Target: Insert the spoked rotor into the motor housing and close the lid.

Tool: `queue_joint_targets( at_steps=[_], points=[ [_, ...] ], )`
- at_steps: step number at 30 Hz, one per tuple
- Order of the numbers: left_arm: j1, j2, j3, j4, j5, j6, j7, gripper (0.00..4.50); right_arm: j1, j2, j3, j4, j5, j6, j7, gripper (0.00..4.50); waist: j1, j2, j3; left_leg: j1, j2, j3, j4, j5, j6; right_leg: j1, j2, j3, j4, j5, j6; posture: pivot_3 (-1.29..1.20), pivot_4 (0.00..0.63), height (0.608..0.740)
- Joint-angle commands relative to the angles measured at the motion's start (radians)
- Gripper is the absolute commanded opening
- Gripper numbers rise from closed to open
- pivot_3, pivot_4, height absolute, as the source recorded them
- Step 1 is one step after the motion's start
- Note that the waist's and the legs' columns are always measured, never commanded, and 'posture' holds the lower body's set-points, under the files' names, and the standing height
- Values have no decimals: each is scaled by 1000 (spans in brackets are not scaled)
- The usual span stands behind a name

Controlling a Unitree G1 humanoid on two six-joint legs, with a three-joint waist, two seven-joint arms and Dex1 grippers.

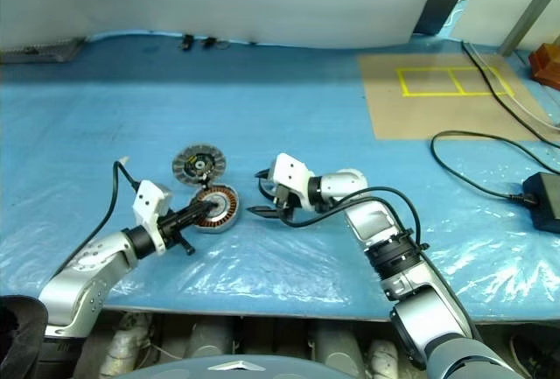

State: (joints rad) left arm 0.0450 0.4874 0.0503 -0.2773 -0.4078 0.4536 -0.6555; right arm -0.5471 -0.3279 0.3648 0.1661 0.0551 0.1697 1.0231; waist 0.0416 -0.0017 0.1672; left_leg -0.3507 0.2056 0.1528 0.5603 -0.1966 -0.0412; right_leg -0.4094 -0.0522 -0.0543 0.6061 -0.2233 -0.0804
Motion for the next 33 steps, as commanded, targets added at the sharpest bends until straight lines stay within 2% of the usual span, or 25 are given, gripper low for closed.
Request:
queue_joint_targets(
  at_steps=[1, 6, 11, 15, 22, 33],
  points=[
    [7, 47, -44, -10, 53, 17, -13, 8, -16, 1, -6, -15, 2, -21, -1, 3879, 0, 0, 0, 0, 0, 0, 0, 0, 0, 0, 0, 0, 0, 0, 0, 0, 150, 740],
    [2, 107, -53, -38, 51, 49, -40, 8, -14, 1, -7, -13, 0, -23, -2, 3879, -1, 0, 0, 1, 0, 0, 0, 0, 0, 1, 0, 0, 0, 0, 0, 0, 150, 740],
    [-38, 122, -22, -73, -5, 77, -64, 8, -11, 3, -5, -10, -5, -27, -3, 3879, 0, 0, 0, 1, 0, 0, 0, 0, 0, 0, 0, 0, 0, 0, 0, 0, 150, 740],
    [-58, 161, -56, -64, 28, 81, -89, 8, -8, 6, -4, -10, -7, -28, -4, 3879, 0, 0, 0, 1, 0, 0, 0, 0, 0, 0, 0, 0, 0, 0, 0, 0, 150, 740],
    [-133, 171, -107, -19, 74, 73, -110, 8, -7, 9, -3, -11, -12, -25, -8, 3879, 0, 0, 0, 0, 0, 0, 0, 0, 0, 0, 0, 0, 0, 0, 0, 0, 150, 740],
    [-164, 198, -174, 28, 144, 94, -138, 8, -3, 12, -1, -9, -18, -26, -13, 3879, 1, 0, 0, 1, 0, 0, 1, 0, 0, 1, 0, 0, 1, 0, 0, 0, 150, 740]
  ],
)
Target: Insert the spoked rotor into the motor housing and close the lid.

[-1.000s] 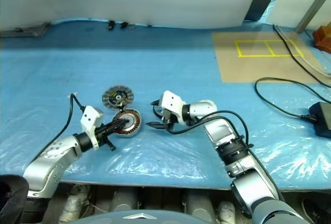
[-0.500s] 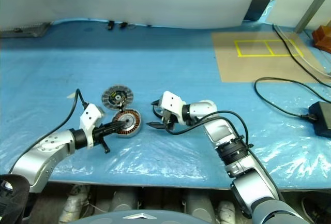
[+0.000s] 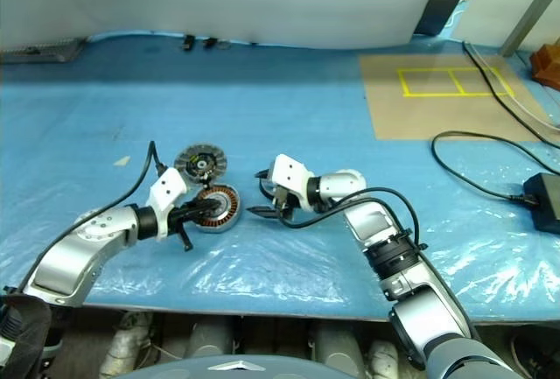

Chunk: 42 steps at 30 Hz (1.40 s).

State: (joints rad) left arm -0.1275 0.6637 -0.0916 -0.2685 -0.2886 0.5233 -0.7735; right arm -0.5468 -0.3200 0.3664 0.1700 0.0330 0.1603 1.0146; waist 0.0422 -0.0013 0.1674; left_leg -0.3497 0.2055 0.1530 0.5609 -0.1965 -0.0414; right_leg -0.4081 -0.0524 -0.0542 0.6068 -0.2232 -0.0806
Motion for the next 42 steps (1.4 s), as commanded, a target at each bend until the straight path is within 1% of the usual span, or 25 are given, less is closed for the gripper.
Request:
queue_joint_targets(
  at_steps=[1, 5, 10, 12, 14, 20, 24, 26, 29, 32, 37, 38, 42],
  points=[
    [9, 25, -35, 18, 24, 28, -24, 8, -4, 5, -2, -13, 4, -17, -5, 3879, 0, 0, 0, 0, 0, 0, 0, 0, 0, 0, 0, 0, 0, 0, 0, 0, 150, 740],
    [26, 67, -66, 10, 47, 56, -42, 8, -4, 4, -2, -13, 4, -18, -7, 3879, 0, 0, 0, 1, 0, 0, 0, 0, 0, 1, 0, 0, 0, 0, 0, 0, 150, 740],
    [27, 78, -71, 29, 74, 76, -8, 8, -5, 6, -1, -15, 3, -17, -8, 3879, 0, 1, -1, 1, 0, 0, 0, 0, 0, 2, 0, 0, 0, 0, 0, 0, 150, 740],
    [27, 72, -67, 31, 81, 81, 8, 8, -3, 7, 0, -19, 4, -15, -8, 3879, 0, 1, -1, 1, 0, 0, 0, 0, 0, 3, 0, 0, 0, -1, 1, 0, 150, 740],
    [27, 62, -59, 32, 81, 97, 28, 8, 2, 7, 0, -23, 5, -12, -9, 3879, -1, 2, -1, 1, 0, 0, 0, 0, 0, 4, 0, 0, 0, -3, 5, 0, 150, 740],
    [32, 55, -54, 33, 75, 157, 58, 8, 3, 6, 5, -25, -1, -13, -8, 3879, -2, 4, -3, 2, 0, 0, 0, 0, 0, 4, 0, 0, 1, -2, 4, 0, 150, 740],
    [57, 33, -39, -3, 22, 133, 25, 8, 2, 5, 4, -24, -1, -11, -8, 3879, -5, 5, -3, 2, 0, 0, 0, 0, 0, 4, 0, 0, 1, -3, 5, 0, 150, 740],
    [50, -3, -1, -18, -14, 133, 37, 8, 0, 6, 4, -21, -1, -11, -8, 3879, -2, 5, -3, 2, 0, 0, 0, 0, 0, 4, 0, 0, 1, -3, 5, 0, 150, 740],
    [43, -82, 120, -60, -121, 125, 58, 8, 0, 7, 3, -22, 0, -10, -9, 3879, -1, 5, -3, 1, -1, 0, 0, 0, 0, 3, -1, 0, 0, 0, 0, 0, 150, 740],
    [91, -105, 195, -117, -195, 73, 19, 8, 4, 8, -4, -28, 8, -1, -8, 3879, -1, 2, 0, -2, 0, 0, 1, 0, 0, -1, 0, 0, 0, 0, 0, 0, 150, 740],
    [192, -156, 316, -154, -275, -28, 10, 8, -6, 8, -42, -53, 59, 49, 5, 3879, -4, 1, 0, -6, 0, 0, 0, 0, 0, -6, 0, 0, -1, 0, 0, 0, 150, 740],
    [202, -165, 329, -154, -284, -45, 10, 8, -10, 9, -50, -58, 70, 62, 5, 3879, -3, 1, 0, -7, 0, 0, 0, 0, 0, -7, 0, 0, -1, 0, 0, 0, 150, 740],
    [276, -169, 316, -140, -210, -221, -36, 8, -48, -1, -95, -84, 128, 148, 20, 3879, -1, 1, 0, -7, 0, 0, 0, 0, 0, -7, 0, 0, 0, 0, 0, 0, 150, 740]
  ],
)
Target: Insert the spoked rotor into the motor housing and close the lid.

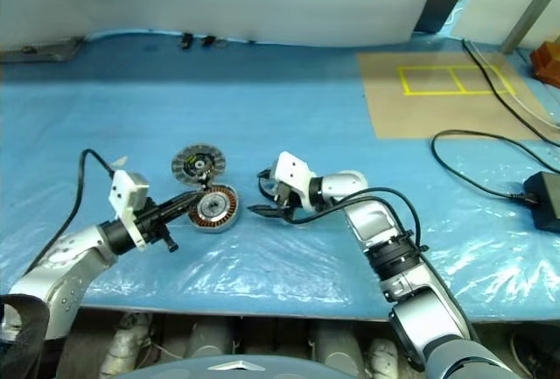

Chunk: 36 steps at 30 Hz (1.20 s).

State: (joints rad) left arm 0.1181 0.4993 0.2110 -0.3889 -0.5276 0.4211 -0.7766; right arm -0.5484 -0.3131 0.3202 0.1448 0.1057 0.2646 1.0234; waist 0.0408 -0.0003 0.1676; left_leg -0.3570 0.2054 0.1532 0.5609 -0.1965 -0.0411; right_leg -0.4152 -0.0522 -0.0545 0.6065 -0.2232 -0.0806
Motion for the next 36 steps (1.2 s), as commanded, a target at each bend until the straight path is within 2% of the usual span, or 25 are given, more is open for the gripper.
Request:
queue_joint_targets(
  at_steps=[1, 6, 12, 15, 17, 26, 36],
  points=[
    [42, -13, 9, -18, 33, -147, -34, 8, -59, -17, -52, -59, 57, 57, 14, 3879, 0, 0, 0, 0, 0, 0, 0, 0, 0, 0, 0, 0, 0, 0, 0, 0, 150, 740],
    [91, -29, -39, 11, 98, -254, -40, 8, -141, -72, -40, -20, 31, 148, 20, 3879, 1, 0, 0, 1, 0, 0, 0, 0, 0, 0, 0, 0, 0, 0, 0, 0, 150, 740],
    [91, -65, -93, 11, 117, -287, -6, 8, -202, -147, 4, -16, 28, 244, 115, 3879, 2, 0, 0, 0, 0, 0, 0, 0, 0, 0, 0, 0, 0, 0, 0, 0, 150, 740],
    [87, -85, -115, 20, 133, -303, 10, 0, -217, -177, 33, -10, 16, 247, 151, 3334, 3, -1, 0, 0, 0, 0, 0, 0, 0, 0, 0, 0, 1, 0, 0, 0, 150, 740],
    [93, -94, -125, 28, 144, -316, 16, 0, -224, -185, 42, -3, 9, 241, 162, 2756, 1, -1, 0, 0, 0, 0, 0, 0, 0, 0, 0, 0, 1, 0, 0, 0, 150, 740],
    [117, -113, -146, 42, 169, -353, 42, 0, -285, -165, 86, 130, -62, 160, 171, 2756, 1, 0, 0, 1, 0, 1, 1, 0, 0, 0, 0, 0, 2, 0, 0, 0, 150, 740],
    [79, -76, -138, 46, 162, -329, 38, 0, -358, -127, 131, 318, -186, 6, 145, 2756, 2, -1, 0, 0, 0, 2, 2, 0, 0, 0, 0, 0, 3, 0, -1, 0, 150, 740]
  ],
)
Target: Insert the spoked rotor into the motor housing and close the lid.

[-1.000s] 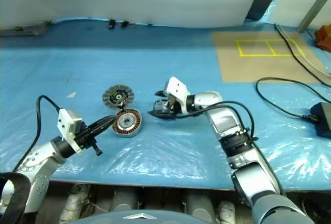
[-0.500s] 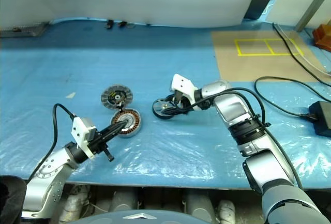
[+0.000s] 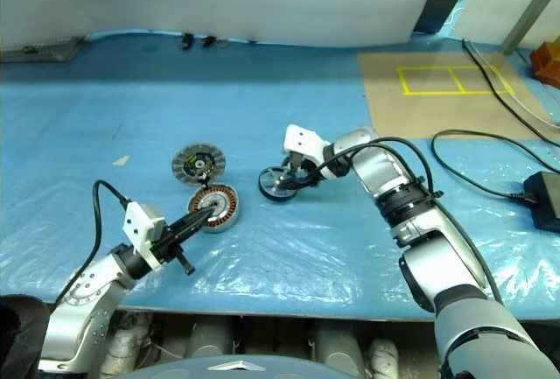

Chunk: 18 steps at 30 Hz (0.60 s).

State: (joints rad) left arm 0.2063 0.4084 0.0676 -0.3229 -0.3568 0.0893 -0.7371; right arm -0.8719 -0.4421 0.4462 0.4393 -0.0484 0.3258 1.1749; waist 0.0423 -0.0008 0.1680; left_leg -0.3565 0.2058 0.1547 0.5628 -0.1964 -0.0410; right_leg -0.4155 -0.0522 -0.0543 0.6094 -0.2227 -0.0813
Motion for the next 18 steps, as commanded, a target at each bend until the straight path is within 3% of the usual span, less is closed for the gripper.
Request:
queue_joint_targets(
  at_steps=[1, 18],
  points=[
    [-13, 17, 6, -22, -11, 6, 1, 0, -36, 4, 5, 31, -36, -61, -3, 2756, 0, 0, 0, 0, 0, 0, 0, 0, 0, 0, 0, 0, 0, 0, 0, 0, 150, 740],
    [-17, 37, 12, -58, -28, 58, 23, 0, -72, 29, -5, 110, -108, -205, -1, 2756, 0, 0, 0, 0, 1, 0, 6, 0, 0, -1, 0, 0, 7, 0, 0, 0, 150, 740]
  ],
)
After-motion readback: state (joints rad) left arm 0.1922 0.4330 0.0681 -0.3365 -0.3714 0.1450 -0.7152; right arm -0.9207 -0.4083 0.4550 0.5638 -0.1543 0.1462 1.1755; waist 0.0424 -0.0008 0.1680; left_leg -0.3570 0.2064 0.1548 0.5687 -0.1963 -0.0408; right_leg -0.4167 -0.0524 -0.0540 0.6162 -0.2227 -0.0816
